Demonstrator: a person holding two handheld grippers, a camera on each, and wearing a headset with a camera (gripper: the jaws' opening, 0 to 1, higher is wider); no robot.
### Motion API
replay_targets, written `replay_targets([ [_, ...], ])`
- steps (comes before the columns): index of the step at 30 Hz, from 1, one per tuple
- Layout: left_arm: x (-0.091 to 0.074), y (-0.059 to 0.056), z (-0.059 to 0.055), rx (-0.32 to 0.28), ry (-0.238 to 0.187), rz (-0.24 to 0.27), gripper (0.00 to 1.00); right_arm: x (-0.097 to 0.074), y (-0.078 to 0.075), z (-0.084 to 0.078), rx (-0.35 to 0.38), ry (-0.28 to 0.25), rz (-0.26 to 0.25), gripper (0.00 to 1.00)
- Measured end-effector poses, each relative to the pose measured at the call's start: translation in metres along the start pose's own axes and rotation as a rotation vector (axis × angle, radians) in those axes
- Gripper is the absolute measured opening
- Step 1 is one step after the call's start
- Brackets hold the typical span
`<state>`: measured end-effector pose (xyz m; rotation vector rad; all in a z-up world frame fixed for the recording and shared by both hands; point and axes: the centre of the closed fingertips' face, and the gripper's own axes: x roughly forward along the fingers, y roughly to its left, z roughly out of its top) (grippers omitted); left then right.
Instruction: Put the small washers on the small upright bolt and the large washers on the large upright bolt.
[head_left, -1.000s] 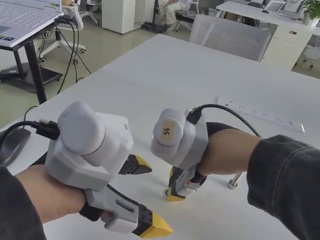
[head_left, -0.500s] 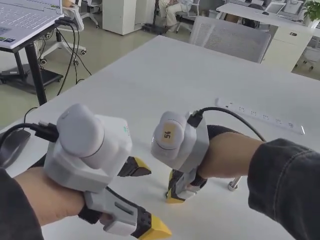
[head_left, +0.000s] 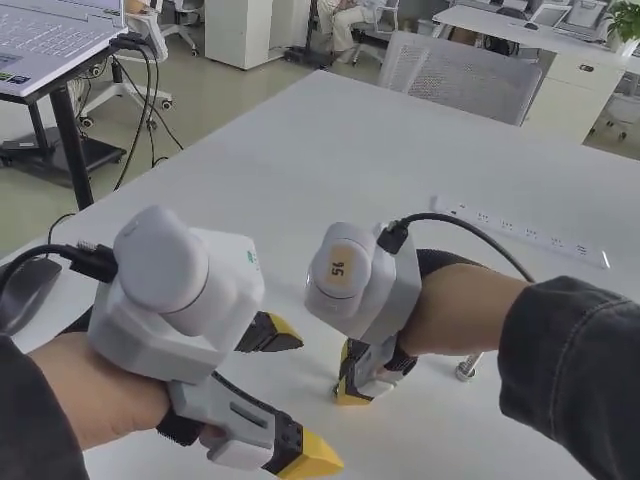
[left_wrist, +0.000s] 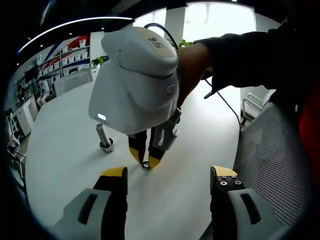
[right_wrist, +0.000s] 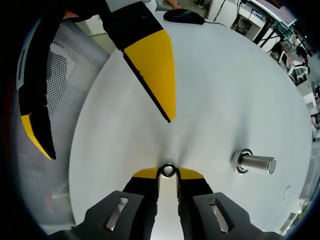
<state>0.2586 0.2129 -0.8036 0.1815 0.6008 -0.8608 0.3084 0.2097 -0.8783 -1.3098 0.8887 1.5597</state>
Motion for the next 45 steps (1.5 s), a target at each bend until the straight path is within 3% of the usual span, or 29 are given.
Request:
replay_targets([
  [17,0.003,0.000,0.001,0.003,0.005,-0.005,0.66,-0.009,0.001,-0.027,0.045,0.013,0.000,0.14],
  [45,0.004,-0.001,0.007,0.017,0.008,-0.022,0.66,-0.056,0.008,-0.093,0.194,0.023,-0.064,0.14],
])
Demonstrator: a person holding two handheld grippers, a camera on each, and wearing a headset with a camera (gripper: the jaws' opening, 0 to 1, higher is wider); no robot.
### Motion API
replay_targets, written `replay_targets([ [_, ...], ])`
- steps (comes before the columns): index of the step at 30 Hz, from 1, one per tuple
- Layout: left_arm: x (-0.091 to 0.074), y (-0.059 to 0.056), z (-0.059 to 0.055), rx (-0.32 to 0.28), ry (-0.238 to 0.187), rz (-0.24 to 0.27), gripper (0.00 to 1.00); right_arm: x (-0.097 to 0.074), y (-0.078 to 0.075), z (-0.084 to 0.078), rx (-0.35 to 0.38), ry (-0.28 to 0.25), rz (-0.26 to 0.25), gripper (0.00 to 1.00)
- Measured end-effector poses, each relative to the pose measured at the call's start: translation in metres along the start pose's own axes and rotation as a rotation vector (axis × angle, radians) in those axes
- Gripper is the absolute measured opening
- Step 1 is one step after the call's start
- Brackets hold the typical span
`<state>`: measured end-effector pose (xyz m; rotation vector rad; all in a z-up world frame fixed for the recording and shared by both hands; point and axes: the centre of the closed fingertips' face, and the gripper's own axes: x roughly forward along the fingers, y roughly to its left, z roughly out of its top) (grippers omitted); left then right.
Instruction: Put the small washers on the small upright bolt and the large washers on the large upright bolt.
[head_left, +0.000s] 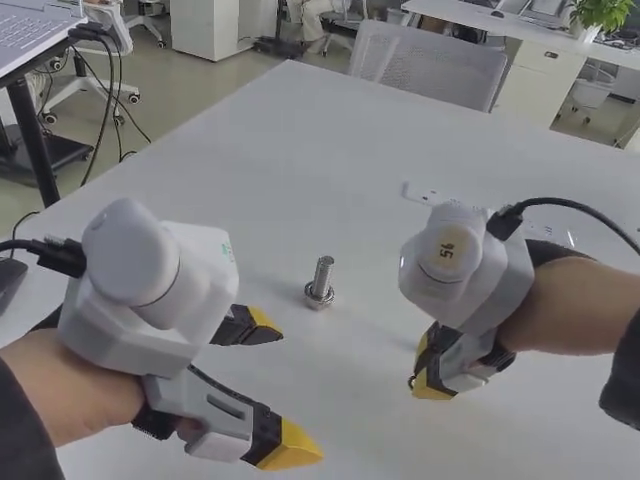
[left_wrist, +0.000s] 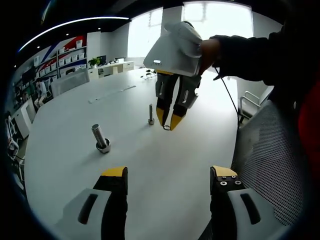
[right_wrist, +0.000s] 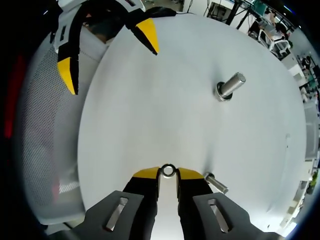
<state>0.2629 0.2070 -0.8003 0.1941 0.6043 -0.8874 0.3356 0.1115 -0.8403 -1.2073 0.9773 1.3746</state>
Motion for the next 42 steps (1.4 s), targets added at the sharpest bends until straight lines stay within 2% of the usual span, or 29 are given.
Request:
replay_targets([
  [10,0.000,0.001,0.000,0.000,0.003,0.000,0.66,-0.017,-0.009,-0.019,0.051,0.003,-0.036,0.14],
  [18,0.000,0.000,-0.003,0.001,0.005,0.000,0.66,-0.032,-0.019,-0.025,0.070,0.001,-0.069,0.14],
  [28,0.000,-0.002,-0.006,0.001,0.013,-0.002,0.66,-0.045,-0.036,-0.021,0.079,-0.015,-0.120,0.14],
  [34,0.000,-0.003,-0.008,-0.001,0.013,-0.001,0.66,-0.045,-0.044,-0.015,0.065,-0.015,-0.140,0.14],
  [42,0.000,-0.003,-0.010,-0.004,0.016,-0.001,0.66,-0.040,-0.051,-0.015,0.057,-0.011,-0.141,0.14],
])
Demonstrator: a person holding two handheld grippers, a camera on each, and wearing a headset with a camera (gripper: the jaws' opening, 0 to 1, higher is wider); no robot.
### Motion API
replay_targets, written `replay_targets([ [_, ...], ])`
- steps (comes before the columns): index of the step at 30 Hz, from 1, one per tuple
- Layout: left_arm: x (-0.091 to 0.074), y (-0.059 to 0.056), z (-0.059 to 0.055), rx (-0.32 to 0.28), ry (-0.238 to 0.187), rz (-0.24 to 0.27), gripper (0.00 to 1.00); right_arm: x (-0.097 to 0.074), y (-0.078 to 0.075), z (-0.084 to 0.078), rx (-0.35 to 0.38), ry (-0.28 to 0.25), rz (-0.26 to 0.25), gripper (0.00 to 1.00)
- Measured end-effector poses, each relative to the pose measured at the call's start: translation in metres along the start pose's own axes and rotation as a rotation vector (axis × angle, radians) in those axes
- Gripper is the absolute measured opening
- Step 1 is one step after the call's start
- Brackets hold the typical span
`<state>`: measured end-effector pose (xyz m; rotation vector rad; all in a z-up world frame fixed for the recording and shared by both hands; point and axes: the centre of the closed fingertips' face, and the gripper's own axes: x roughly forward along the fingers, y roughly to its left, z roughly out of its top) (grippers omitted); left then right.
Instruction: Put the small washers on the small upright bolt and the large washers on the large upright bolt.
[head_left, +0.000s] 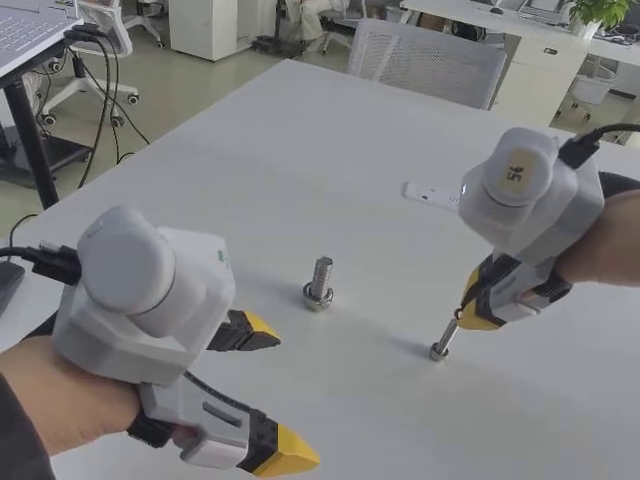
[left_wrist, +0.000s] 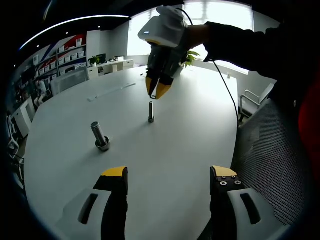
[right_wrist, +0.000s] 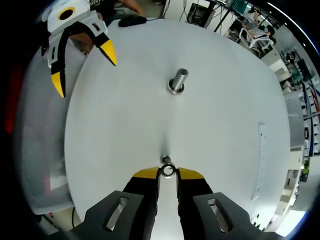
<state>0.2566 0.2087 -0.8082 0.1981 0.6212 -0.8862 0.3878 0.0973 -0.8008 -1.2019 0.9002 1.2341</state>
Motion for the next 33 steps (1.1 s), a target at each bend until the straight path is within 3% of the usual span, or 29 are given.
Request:
replay_targets([
  [33,-0.002,0.000,-0.003,-0.007,0.018,-0.003,0.65,0.016,-0.005,-0.001,0.002,0.020,0.035,0.14],
])
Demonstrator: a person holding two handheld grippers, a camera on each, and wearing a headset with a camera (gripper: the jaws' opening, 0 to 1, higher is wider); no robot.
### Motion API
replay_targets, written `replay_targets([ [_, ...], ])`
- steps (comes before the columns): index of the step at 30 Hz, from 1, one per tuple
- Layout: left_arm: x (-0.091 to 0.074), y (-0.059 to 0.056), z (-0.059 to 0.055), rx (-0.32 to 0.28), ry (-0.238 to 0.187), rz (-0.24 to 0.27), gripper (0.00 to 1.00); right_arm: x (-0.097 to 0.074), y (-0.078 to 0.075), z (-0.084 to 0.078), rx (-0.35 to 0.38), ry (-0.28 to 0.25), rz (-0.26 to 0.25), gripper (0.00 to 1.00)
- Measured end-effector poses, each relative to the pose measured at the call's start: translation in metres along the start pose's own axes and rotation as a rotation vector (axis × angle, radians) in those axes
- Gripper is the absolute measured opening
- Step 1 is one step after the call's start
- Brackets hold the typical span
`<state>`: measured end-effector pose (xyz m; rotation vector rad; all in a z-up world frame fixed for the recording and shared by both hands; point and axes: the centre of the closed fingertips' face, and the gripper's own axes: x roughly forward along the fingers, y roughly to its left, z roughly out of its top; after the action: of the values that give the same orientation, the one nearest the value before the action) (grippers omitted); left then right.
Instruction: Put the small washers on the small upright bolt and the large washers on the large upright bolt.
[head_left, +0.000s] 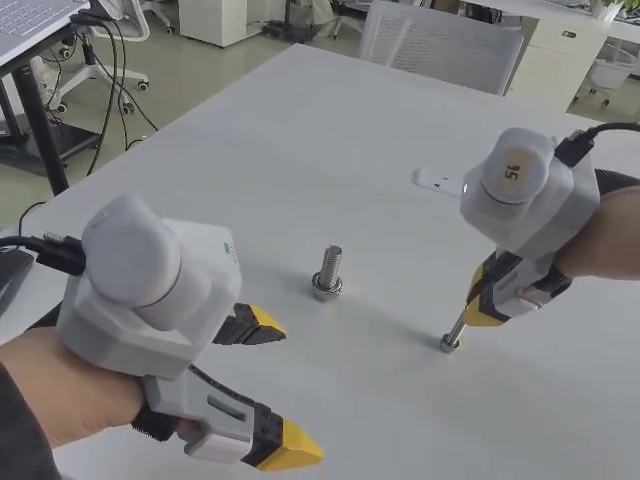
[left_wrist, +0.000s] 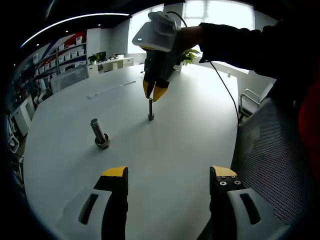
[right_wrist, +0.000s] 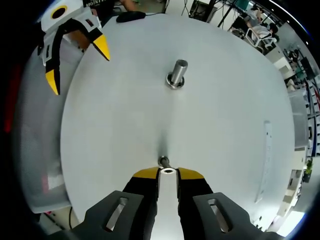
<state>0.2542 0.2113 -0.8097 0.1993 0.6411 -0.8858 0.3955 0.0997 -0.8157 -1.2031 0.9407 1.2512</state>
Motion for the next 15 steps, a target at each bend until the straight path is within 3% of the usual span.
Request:
replay_targets([
  [15,-0.0011,0.0002,0.0009,0.001,-0.005,0.001,0.65,-0.0026,0.0012,0.0008,-0.035,0.026,0.002,0.14],
])
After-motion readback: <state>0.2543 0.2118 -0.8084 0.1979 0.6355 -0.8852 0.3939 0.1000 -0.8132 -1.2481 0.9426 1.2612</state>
